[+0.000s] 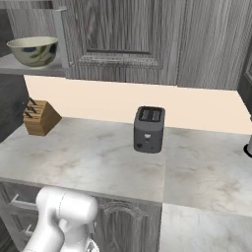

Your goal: Open the cabinet. Pick the bowls from the counter and place them in the cabinet. Then close the cabinet.

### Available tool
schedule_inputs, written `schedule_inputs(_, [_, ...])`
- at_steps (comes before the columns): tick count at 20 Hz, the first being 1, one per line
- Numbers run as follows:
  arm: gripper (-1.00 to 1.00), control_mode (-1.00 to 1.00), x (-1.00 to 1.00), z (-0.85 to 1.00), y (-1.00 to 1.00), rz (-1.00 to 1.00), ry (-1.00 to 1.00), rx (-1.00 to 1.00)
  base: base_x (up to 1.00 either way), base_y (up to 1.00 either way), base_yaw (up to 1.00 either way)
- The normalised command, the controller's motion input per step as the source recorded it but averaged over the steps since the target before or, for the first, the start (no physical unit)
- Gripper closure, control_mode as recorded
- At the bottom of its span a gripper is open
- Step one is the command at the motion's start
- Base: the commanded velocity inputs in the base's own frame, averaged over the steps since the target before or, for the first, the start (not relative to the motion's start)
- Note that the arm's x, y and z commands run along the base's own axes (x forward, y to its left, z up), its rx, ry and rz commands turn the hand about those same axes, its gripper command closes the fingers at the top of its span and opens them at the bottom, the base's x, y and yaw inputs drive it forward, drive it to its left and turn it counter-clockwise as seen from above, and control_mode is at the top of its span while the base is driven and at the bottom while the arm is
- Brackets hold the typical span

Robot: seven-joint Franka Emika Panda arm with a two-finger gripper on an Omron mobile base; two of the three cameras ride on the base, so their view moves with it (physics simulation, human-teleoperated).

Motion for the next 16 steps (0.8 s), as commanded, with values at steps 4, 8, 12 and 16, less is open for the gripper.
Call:
schedule_inputs(4, [-1.0,-1.0,-0.48,0.34,0.51,0.17,-0.08,-0.14,0.0,0.0,0.0])
schedule_inputs(8, [-1.0,-1.0,-0.36,0.14,0.79,0.11,-0.05,-0.16,0.0,0.0,0.0])
schedule_inputs(12, [-1.0,-1.0,-0.28,0.01,0.88,0.01,-0.13,-0.08,0.0,0.0,0.0])
schedule_inputs(16, [-1.0,-1.0,-0.19,0.0,1.0,0.0,-0.12,-0.06,0.0,0.0,0.0])
